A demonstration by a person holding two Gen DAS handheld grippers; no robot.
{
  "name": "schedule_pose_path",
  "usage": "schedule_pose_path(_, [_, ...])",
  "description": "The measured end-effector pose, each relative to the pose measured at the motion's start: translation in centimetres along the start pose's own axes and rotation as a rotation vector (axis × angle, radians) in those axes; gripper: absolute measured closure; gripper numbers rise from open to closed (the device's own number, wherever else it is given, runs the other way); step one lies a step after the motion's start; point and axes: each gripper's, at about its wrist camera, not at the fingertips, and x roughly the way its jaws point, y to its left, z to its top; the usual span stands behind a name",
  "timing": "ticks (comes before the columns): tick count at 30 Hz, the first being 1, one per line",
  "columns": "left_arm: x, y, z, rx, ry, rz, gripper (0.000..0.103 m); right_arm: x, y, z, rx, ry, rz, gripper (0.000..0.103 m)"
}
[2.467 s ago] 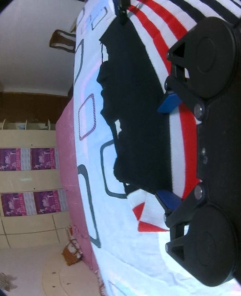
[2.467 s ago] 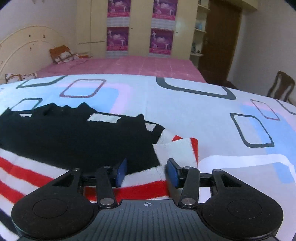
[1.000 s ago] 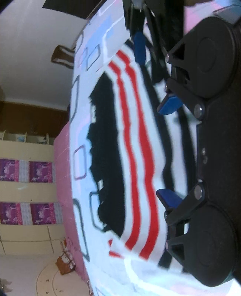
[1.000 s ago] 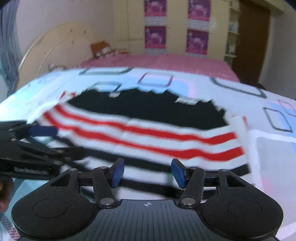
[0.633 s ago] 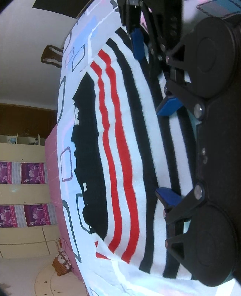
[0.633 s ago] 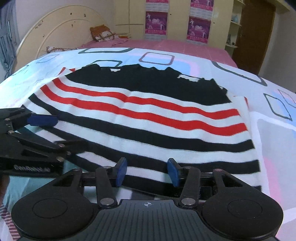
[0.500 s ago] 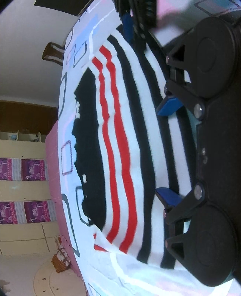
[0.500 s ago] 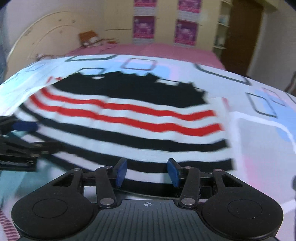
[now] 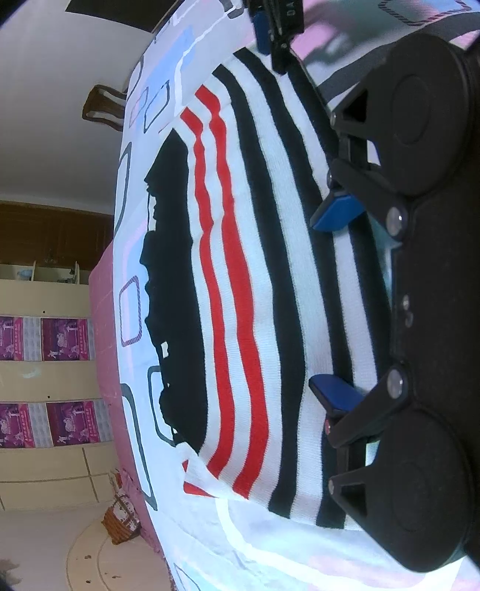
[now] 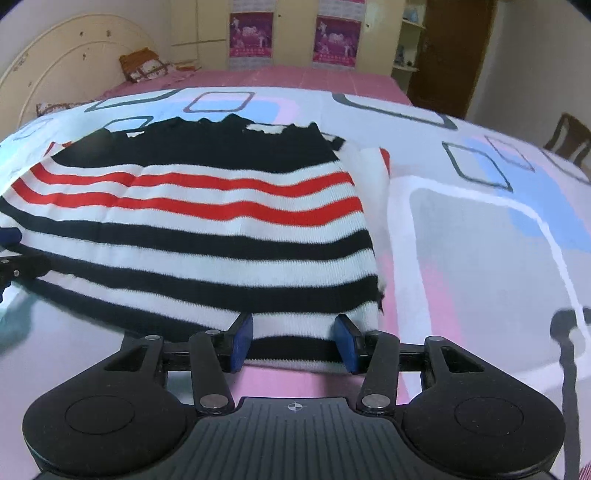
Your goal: Fold small clothes
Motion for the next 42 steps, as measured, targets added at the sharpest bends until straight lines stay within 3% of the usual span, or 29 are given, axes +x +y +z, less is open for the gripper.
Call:
schedule_pose_path(4, [-0.2,0.4,0.1,-0.031,-0.005,-0.019,0.019,-0.4,0.0,-0.5,0.000,-0.008,0.001,0.056])
schedule_pose_path(9, [-2.2,2.2,0.5,-0.067,-0.076,0.053,0.019,-1.9,-0.5,0.2,0.044,-0.072,-0.002,0.056])
schedule_pose_path(11, [-2.0,3.4,0.5,-0.079,-0.062,0.079,0.020,-2.1,-0.7,0.3,0.056,-0.103,0.001,0.056])
schedule_pose_path(14, [-1.6,4.9,0.0,-0.104,-0.037,0.099,0.021,-1.3,-1.0,0.2,0.061,-0.082,-0.012,0.056])
schedule_pose_path(18, [-1.3,5.3,-1.3,-0.090,-0.021,0.099,0.021,-0.9,-1.4,-1.5,0.026,-0.056,-0.022,0.065])
schedule_pose_path(40, [-2.1,5.0,-1.0,-0.090,0.012,0.136,0.019,-1.0,-1.2,-1.7,0.029,-0.064,-0.034,0.065])
schedule_pose_path(42, [-4.0,4.6,-1.5,-0.088,-0.018,0.172,0.008,-2.0,-1.1,-1.3,0.042,-0.075,-0.033,0.065])
